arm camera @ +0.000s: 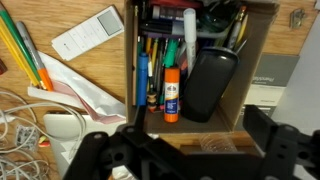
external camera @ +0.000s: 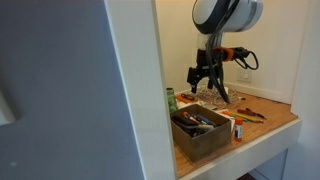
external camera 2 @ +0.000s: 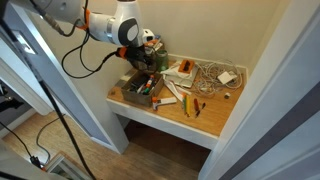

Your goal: Pick up the white pencil with an eraser from the cardboard box and put it on the shelf

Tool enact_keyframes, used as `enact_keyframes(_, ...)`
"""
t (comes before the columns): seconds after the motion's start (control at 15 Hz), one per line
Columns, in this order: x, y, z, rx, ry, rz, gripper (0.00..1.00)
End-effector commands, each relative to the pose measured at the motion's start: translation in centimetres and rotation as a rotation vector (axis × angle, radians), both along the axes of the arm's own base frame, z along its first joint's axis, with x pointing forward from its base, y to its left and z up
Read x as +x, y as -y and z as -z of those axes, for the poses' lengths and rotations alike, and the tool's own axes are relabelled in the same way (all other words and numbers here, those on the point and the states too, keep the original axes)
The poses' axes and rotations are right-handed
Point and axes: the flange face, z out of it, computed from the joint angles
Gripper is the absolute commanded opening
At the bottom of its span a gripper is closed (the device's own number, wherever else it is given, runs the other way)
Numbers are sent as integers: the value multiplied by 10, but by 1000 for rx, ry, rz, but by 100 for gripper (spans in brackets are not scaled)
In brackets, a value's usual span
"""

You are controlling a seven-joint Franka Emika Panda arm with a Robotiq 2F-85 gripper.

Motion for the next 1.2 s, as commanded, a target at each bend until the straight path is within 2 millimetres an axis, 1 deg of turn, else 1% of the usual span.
enact_keyframes(0.0, 29, -1, 21, -8, 30, 12, 71)
enact_keyframes(0.07, 33, -2, 28, -9, 28, 10, 66)
enact_keyframes(0.2, 41, -4, 44, -19, 18, 10, 60)
enact_keyframes(0.27, 44, -6, 53, -24, 10, 7, 54)
enact_keyframes(0.4, 49, -7, 67, -39, -4, 4, 52)
enact_keyframes(0.47, 51, -7, 74, -50, -8, 5, 48)
enact_keyframes(0.53, 53, -7, 80, -59, -17, 6, 51)
enact_keyframes(0.87, 65, -2, 101, -84, -25, 30, 41)
enact_keyframes(1.07, 72, 0, 109, -94, -31, 43, 31)
enact_keyframes(1.13, 74, 0, 112, -99, -30, 46, 32)
